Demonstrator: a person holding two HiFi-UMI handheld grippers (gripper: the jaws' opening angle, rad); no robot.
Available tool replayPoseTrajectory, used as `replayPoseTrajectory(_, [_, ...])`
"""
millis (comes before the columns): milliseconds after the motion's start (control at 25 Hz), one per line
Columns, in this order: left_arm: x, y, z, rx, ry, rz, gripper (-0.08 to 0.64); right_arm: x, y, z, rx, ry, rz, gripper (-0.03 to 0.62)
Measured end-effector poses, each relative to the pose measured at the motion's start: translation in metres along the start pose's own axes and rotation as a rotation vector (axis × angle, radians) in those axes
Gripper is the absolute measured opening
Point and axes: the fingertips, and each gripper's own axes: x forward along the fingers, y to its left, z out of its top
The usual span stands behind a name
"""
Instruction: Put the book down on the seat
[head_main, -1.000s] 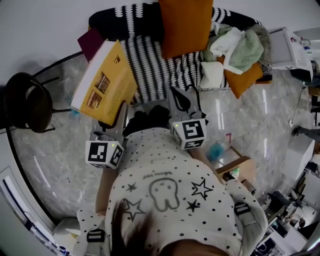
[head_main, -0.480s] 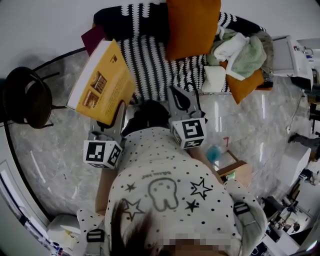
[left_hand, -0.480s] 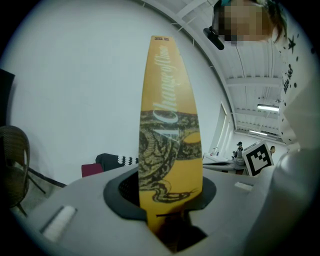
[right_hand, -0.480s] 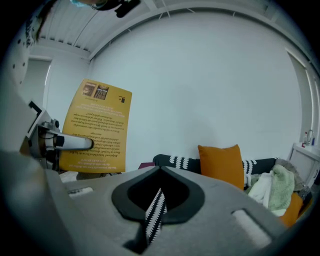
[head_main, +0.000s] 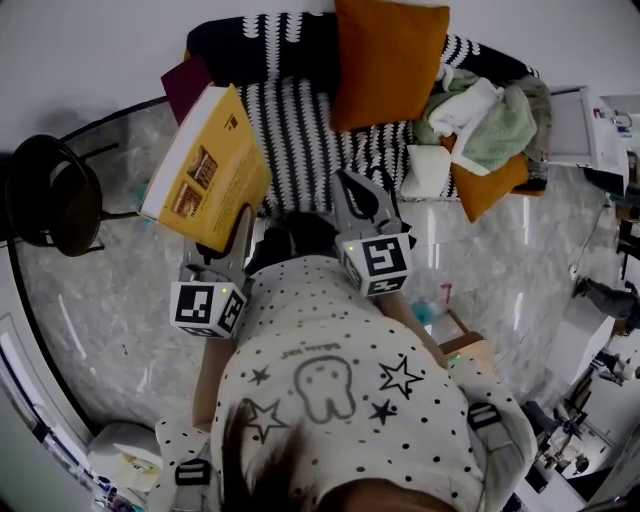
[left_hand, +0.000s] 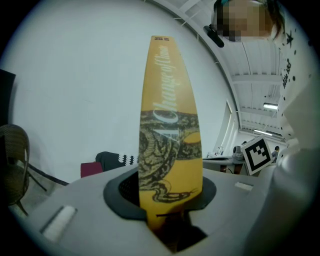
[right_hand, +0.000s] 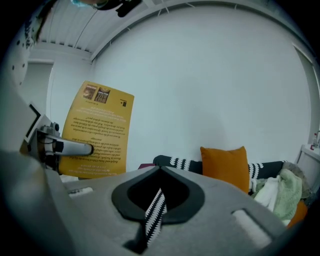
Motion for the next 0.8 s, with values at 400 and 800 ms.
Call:
replayPoseTrajectory(400, [0.006,-0.003,0.005,-0.018,-0.017,0.036,0.149,0.008,-0.005,0.008,-0.014,-0.003,0.046,-0.002])
replayPoseTrajectory(800, [0.037,-0.017,0.009,-0.016,-0.022,0.067,0.149,0.024,-0.038,0.014,-0.022,-0.010,0.091,-0.002])
